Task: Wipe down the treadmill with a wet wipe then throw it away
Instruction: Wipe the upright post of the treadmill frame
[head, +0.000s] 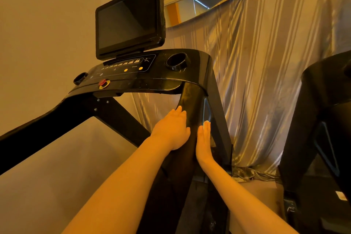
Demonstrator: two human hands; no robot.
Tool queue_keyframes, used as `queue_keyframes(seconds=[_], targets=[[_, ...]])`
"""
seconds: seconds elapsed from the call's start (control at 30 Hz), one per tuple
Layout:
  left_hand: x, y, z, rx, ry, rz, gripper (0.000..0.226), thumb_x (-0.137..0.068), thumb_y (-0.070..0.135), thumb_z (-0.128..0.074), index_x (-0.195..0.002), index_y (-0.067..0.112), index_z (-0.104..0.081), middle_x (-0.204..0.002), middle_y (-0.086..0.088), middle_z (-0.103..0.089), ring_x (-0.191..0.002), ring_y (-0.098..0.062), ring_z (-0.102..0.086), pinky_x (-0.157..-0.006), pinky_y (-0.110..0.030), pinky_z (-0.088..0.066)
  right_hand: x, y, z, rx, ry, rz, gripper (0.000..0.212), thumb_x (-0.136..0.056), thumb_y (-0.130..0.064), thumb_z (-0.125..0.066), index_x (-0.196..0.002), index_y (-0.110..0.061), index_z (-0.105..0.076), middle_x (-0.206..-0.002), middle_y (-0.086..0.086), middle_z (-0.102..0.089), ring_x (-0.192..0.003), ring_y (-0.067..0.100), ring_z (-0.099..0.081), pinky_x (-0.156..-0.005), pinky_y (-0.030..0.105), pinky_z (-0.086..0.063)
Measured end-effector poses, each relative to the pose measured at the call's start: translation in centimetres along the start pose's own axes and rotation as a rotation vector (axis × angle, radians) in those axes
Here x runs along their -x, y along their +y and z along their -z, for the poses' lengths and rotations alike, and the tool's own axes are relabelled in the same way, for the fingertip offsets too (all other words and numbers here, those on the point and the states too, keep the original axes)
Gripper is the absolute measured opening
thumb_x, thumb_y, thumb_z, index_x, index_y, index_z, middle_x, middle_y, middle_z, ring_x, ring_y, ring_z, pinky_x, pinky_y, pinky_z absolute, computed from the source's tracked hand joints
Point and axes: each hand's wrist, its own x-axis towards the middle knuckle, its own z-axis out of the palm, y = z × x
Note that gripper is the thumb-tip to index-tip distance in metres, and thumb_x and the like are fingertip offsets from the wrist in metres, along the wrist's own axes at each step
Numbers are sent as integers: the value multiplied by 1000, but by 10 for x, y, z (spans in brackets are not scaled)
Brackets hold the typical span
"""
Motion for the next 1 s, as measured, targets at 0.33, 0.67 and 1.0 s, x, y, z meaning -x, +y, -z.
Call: queue_keyframes(seconds=[0.33,0.67,1.0], targets=[[28,-11,5,124,-69,30,72,-102,38,-46,-156,9,-8,-164,-10,0,-150,-26,-9,-118,-37,-20,30,-24,-11,25,-16,29,56,-107,-25,-24,-154,-13,4,-163,-2,5,-149,12,0,-112,18,-5],[75,-18,-4,123,-74,-1,75,-102,41,-44,-156,10,-3,-164,-10,5,-150,-25,-5,-118,-39,-18,45,-39,-18,105,-53,49,57,-107,-29,-23,-154,-15,5,-163,-1,7,-149,12,2,-118,26,-3],[81,-16,-6,79,-7,9,70,-103,36,-42,-156,14,-3,-164,-5,3,-150,-21,-2,-119,-36,-15,44,-37,-15,106,-93,103,56,-107,-23,-22,-153,-11,7,-162,0,9,-149,13,3,-116,21,-3]])
